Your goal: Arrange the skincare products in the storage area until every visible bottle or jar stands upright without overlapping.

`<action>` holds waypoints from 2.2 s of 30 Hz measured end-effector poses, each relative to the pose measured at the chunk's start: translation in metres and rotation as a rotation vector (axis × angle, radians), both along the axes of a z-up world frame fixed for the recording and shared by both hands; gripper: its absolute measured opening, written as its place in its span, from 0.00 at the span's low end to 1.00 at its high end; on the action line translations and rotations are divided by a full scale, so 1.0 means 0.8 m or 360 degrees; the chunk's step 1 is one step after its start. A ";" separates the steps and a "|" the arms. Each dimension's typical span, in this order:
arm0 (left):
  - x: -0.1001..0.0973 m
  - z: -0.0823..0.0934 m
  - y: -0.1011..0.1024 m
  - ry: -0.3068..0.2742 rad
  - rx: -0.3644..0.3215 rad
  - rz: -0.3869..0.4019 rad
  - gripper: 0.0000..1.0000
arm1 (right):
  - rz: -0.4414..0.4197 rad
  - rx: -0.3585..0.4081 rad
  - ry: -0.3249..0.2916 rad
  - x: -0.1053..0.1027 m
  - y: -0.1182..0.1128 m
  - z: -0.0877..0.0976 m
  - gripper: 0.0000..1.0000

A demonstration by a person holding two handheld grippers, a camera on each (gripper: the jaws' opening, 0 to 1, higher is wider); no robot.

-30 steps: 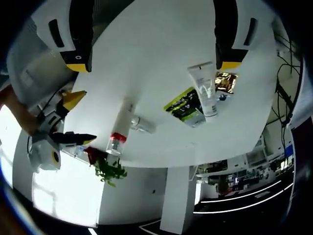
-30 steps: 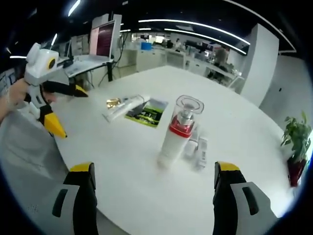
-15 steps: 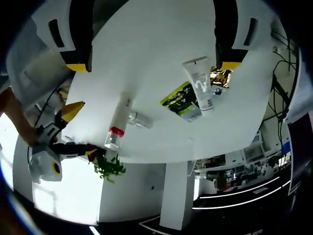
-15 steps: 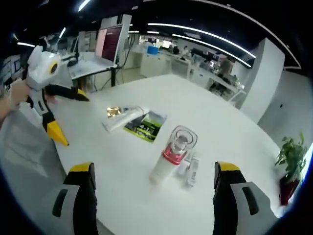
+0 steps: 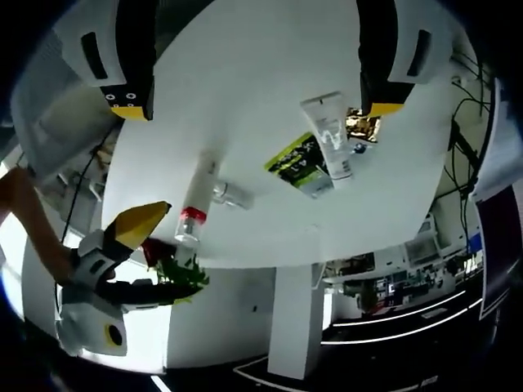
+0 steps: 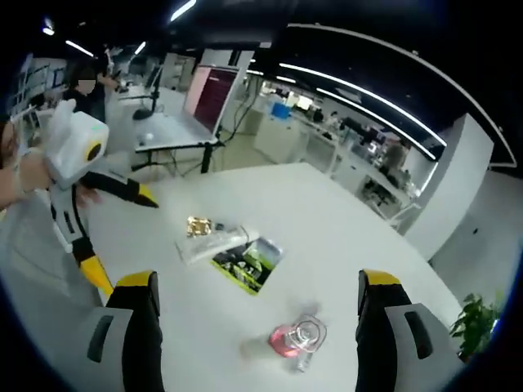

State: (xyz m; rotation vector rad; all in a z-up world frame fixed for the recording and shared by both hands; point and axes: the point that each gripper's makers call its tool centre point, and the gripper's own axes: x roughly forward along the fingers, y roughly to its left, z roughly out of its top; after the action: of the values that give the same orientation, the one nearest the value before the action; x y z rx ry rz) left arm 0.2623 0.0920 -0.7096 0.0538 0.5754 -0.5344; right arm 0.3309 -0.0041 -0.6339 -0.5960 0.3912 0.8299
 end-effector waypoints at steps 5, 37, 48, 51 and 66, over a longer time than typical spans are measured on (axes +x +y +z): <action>0.001 0.000 0.007 -0.0003 0.0000 0.0009 0.99 | 0.0073 0.0014 0.0037 -0.002 0.036 -0.014 1.00; -0.002 -0.009 0.008 0.0028 0.0022 0.0011 0.99 | -0.0135 0.0264 0.0521 0.053 0.115 -0.140 0.88; 0.035 -0.019 0.030 0.0038 0.0041 -0.0062 0.99 | -0.0174 0.0324 0.0645 0.031 0.106 -0.161 0.86; 0.049 -0.025 0.040 0.0049 0.0033 -0.0057 0.99 | -0.0166 0.0358 0.0679 0.027 0.110 -0.164 0.84; 0.073 -0.070 0.050 0.0062 0.0012 -0.0108 0.92 | -0.0144 0.0504 0.0833 0.029 0.132 -0.186 0.64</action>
State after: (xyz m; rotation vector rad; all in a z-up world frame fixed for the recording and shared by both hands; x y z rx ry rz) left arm 0.3208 0.1319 -0.7660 0.0703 0.6150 -0.6002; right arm 0.3543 0.1017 -0.7828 -0.0572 0.7393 0.9338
